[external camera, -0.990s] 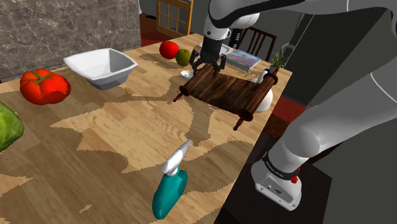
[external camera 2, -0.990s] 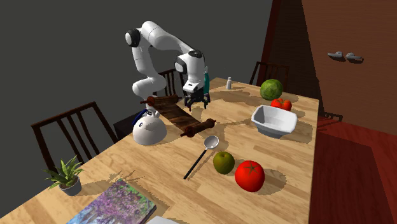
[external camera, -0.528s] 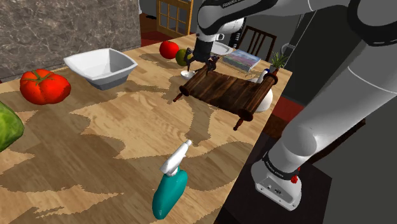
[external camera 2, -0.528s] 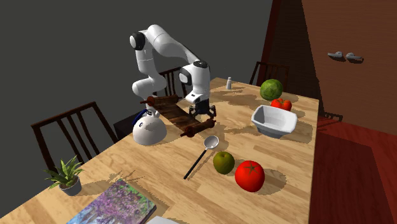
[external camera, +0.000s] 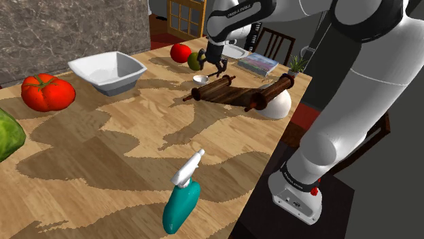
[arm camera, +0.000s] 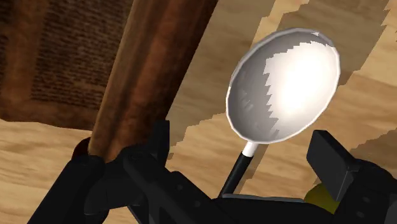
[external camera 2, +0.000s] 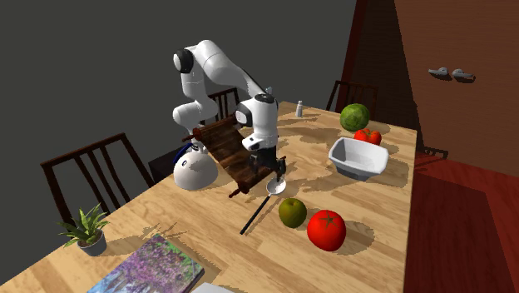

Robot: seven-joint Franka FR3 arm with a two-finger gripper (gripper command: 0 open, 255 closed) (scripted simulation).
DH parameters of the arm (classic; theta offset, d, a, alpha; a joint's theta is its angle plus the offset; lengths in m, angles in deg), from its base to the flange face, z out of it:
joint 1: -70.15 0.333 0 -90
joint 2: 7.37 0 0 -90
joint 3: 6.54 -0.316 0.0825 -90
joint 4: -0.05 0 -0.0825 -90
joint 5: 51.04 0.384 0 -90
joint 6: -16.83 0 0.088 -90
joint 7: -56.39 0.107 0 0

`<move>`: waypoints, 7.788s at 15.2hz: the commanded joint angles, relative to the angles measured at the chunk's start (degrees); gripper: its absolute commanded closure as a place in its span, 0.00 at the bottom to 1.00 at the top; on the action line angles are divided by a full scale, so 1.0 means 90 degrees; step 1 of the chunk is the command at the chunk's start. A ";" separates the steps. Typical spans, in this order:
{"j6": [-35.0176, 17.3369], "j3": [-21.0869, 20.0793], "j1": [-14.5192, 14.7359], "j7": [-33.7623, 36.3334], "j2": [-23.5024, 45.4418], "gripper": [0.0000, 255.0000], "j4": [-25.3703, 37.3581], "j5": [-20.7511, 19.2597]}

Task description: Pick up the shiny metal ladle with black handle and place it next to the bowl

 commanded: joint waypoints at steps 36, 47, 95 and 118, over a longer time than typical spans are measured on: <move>-0.0436 0.0473 -0.0152 0.1198 0.1184 1.00 0.1026 -0.0396; 0.0382 0.0454 -0.0156 0.1117 0.0804 1.00 0.1467 -0.0338; 0.0969 -0.0447 0.1354 0.3698 0.0680 1.00 0.1670 -0.0867; -0.0327 -0.0367 0.1384 0.3967 0.1270 1.00 0.0940 -0.1115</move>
